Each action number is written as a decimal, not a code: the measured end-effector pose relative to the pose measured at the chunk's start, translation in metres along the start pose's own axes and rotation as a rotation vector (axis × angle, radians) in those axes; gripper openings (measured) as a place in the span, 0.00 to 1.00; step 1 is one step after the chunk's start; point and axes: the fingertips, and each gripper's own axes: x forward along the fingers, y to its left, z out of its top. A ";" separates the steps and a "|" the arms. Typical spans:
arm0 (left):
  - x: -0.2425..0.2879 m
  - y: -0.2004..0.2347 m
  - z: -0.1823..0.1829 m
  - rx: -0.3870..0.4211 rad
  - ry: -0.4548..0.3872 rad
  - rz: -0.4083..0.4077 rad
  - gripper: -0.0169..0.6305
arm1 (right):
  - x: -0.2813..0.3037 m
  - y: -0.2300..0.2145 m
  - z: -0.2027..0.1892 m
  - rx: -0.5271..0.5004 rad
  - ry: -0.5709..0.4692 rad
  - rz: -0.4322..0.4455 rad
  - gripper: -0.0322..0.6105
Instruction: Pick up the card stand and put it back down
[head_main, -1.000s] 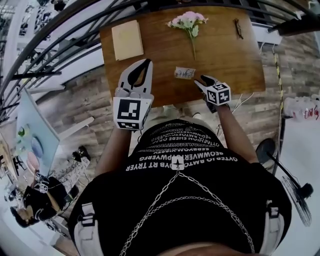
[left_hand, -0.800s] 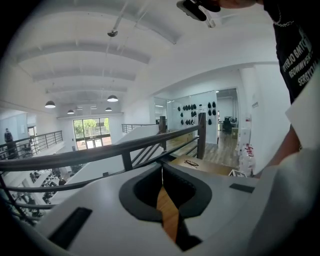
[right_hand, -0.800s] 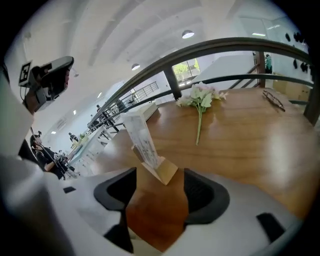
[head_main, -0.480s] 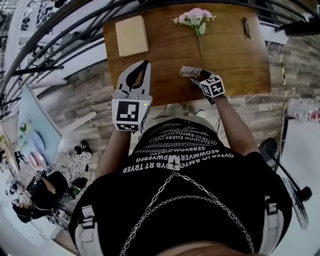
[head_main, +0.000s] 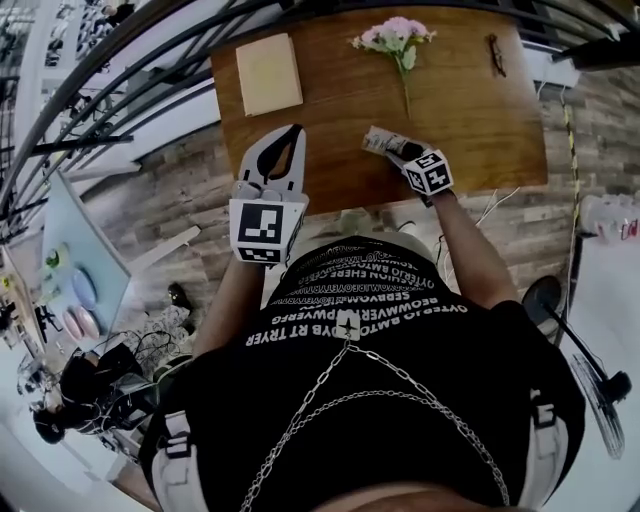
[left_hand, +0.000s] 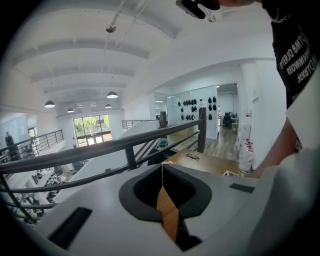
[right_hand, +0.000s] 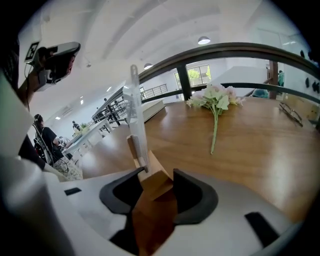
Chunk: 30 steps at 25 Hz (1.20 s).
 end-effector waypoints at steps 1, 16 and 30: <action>0.001 -0.001 0.002 0.003 -0.004 -0.005 0.07 | -0.003 -0.001 -0.001 0.009 -0.002 -0.006 0.34; -0.015 -0.044 0.021 0.003 -0.063 -0.009 0.07 | -0.072 0.012 0.011 0.059 -0.052 0.044 0.33; -0.051 -0.083 0.027 -0.027 -0.113 0.085 0.07 | -0.166 0.047 0.049 -0.030 -0.049 0.113 0.32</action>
